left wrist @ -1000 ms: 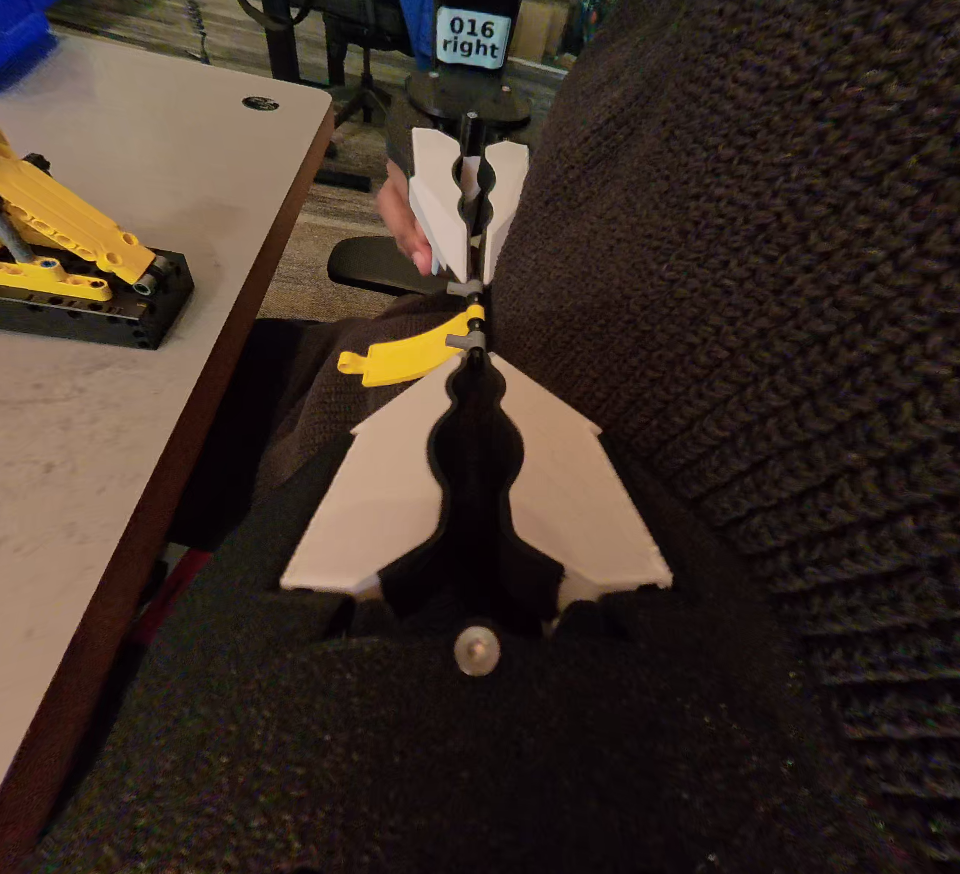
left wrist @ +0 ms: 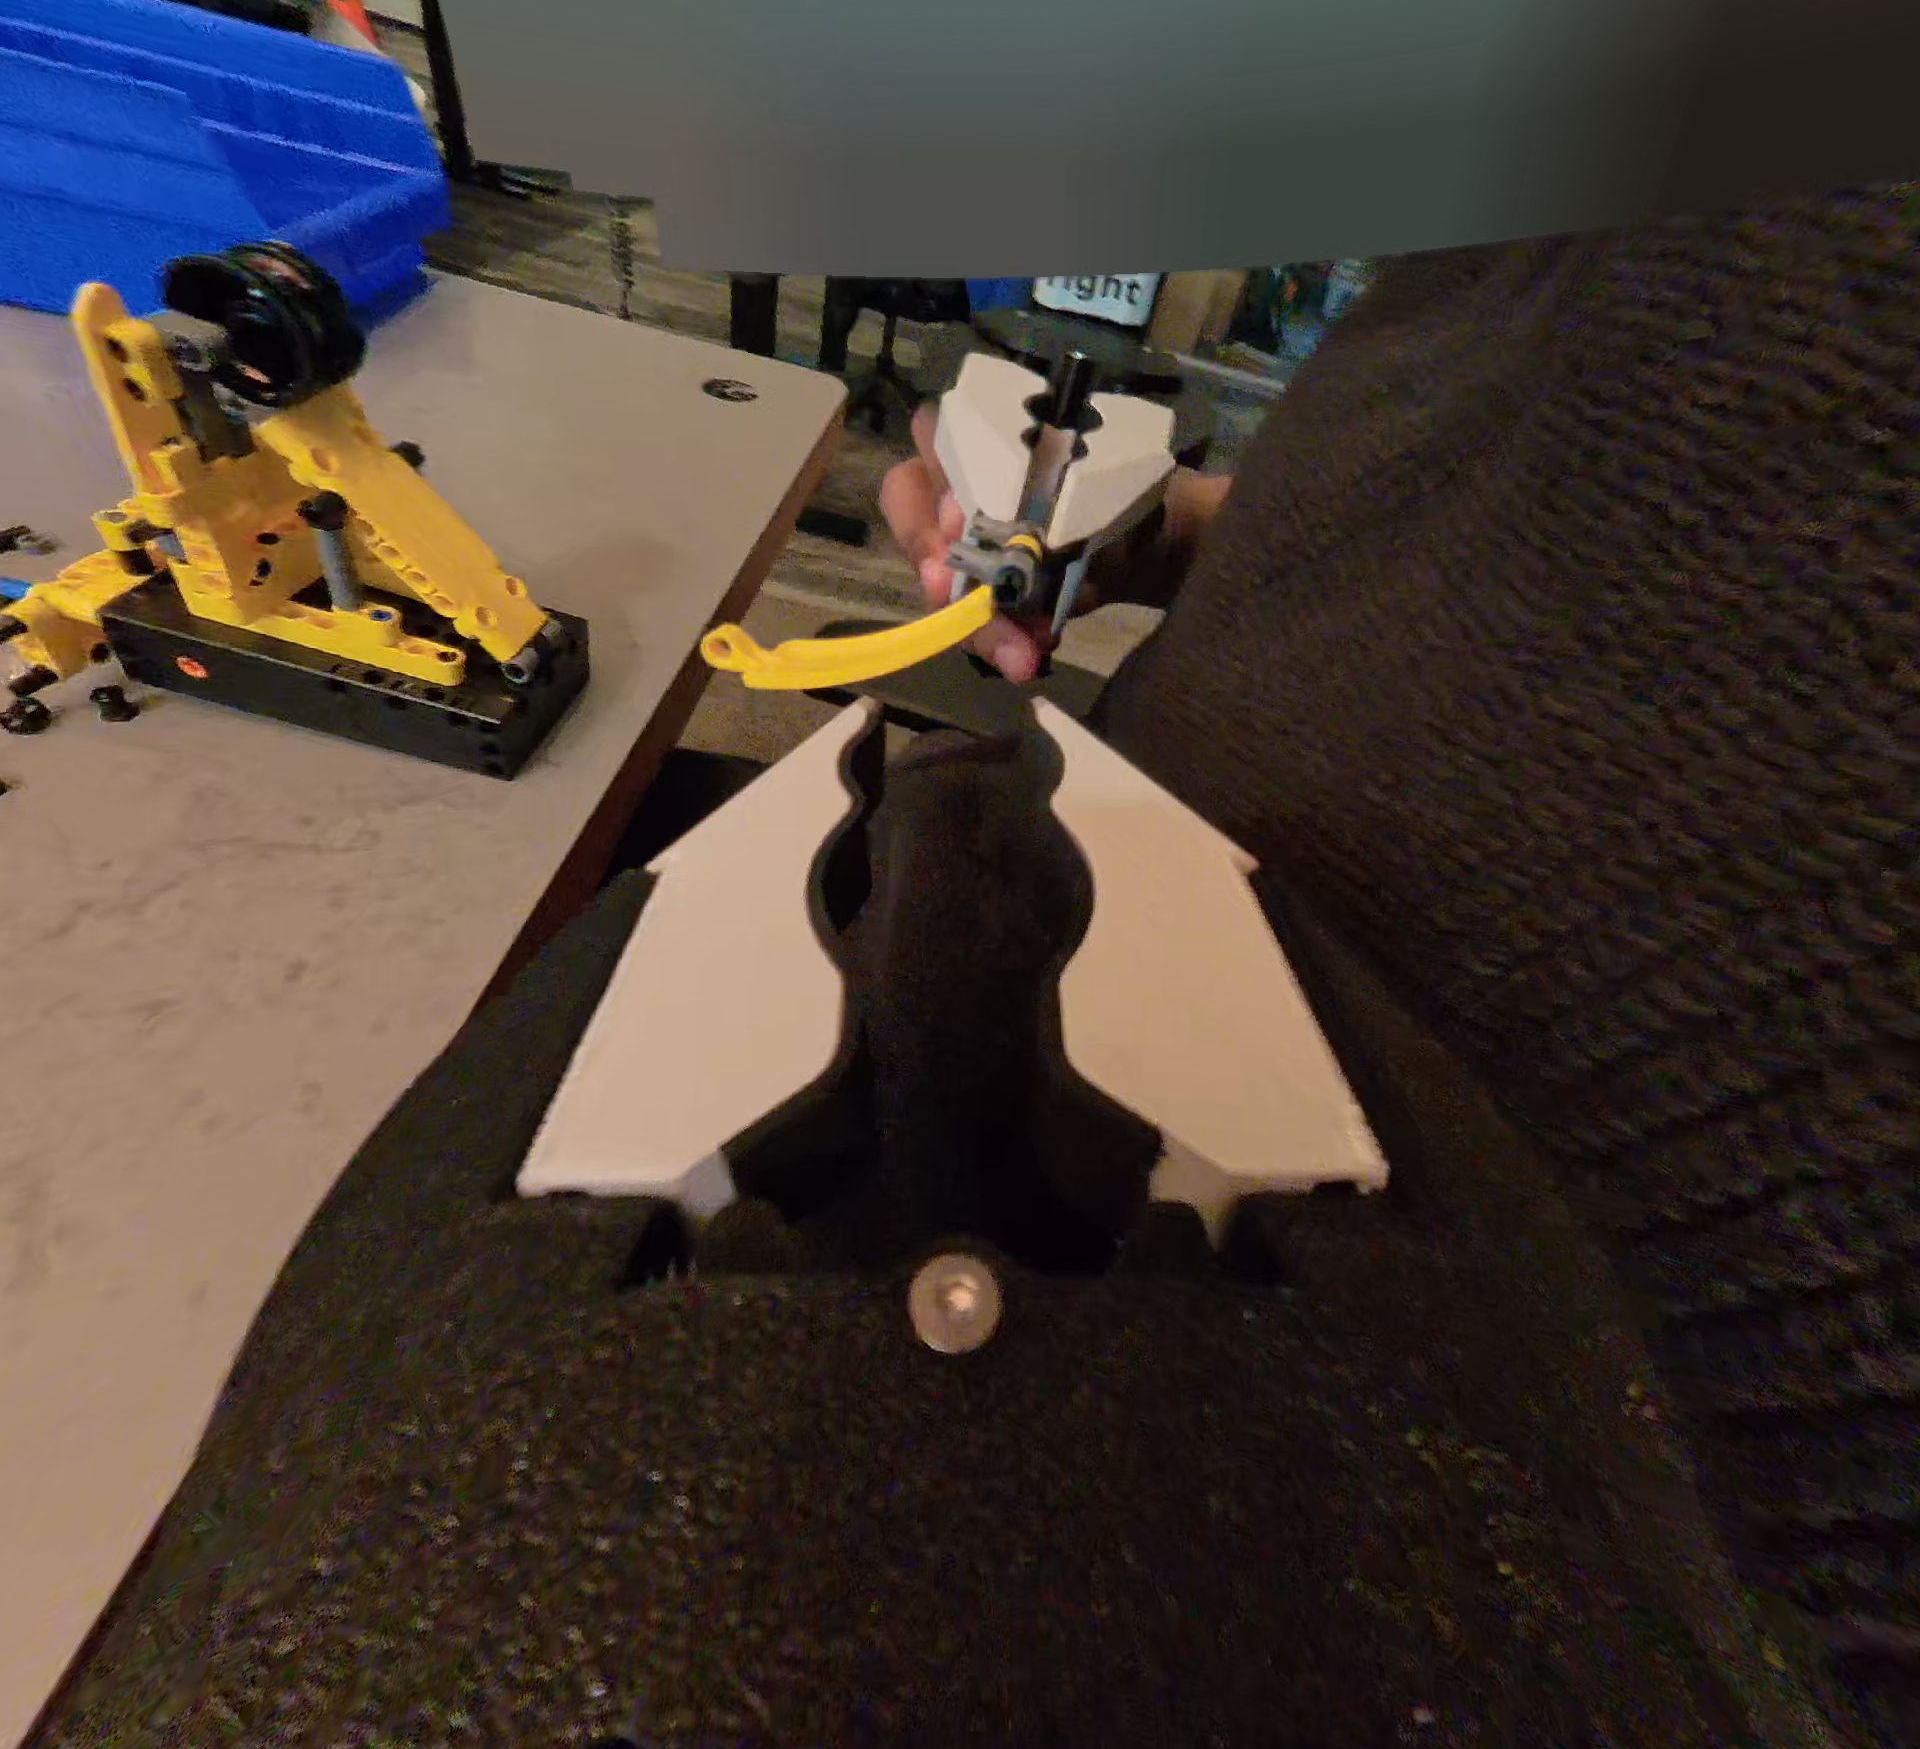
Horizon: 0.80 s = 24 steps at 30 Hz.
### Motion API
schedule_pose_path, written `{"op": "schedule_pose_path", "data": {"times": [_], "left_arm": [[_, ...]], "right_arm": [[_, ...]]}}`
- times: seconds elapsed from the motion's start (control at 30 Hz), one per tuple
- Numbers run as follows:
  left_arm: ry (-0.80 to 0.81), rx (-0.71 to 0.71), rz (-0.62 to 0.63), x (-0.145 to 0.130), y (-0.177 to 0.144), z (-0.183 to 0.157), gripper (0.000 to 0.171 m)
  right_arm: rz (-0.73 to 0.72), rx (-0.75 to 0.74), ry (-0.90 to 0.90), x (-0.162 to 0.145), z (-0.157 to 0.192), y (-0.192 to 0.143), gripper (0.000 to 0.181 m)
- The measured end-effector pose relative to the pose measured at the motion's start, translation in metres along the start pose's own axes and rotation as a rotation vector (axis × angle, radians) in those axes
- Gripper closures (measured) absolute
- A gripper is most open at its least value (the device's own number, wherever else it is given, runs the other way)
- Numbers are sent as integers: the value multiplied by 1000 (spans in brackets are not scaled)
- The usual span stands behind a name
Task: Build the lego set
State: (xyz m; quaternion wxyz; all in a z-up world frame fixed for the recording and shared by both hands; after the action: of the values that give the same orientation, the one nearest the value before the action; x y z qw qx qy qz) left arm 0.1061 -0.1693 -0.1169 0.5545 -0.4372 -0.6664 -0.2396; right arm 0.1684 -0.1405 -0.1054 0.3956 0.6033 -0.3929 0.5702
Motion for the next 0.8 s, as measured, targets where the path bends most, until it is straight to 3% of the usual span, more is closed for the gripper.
{"op": "schedule_pose_path", "data": {"times": [0.13,0.37,0.47,0.6,0.8], "left_arm": [[16,32,-93,12,1,8,143],[138,44,-90,15,12,8,141],[82,-2,-107,18,15,7,144],[-67,-20,-170,26,17,18,167],[-288,-90,-272,35,21,34,169]], "right_arm": [[32,-12,-44,-2,-5,1,178],[25,-16,-87,2,-9,6,178],[1,-63,-101,4,-18,7,177],[-22,-151,-86,4,-35,8,177],[-51,-241,-85,6,-56,7,175]]}}
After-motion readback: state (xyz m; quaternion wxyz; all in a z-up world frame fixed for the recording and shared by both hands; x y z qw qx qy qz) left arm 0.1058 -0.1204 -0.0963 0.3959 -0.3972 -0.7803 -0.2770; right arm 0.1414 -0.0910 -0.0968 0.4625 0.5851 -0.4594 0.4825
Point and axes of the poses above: each gripper's, where its closed fingertips meet, y out along the fingers, x out of its top, z = x × y across the jaws, the point moved 2 cm from there along -y, back along the fingers, and after that the axes turned 3 degrees about -y, right-handed, at the moved point
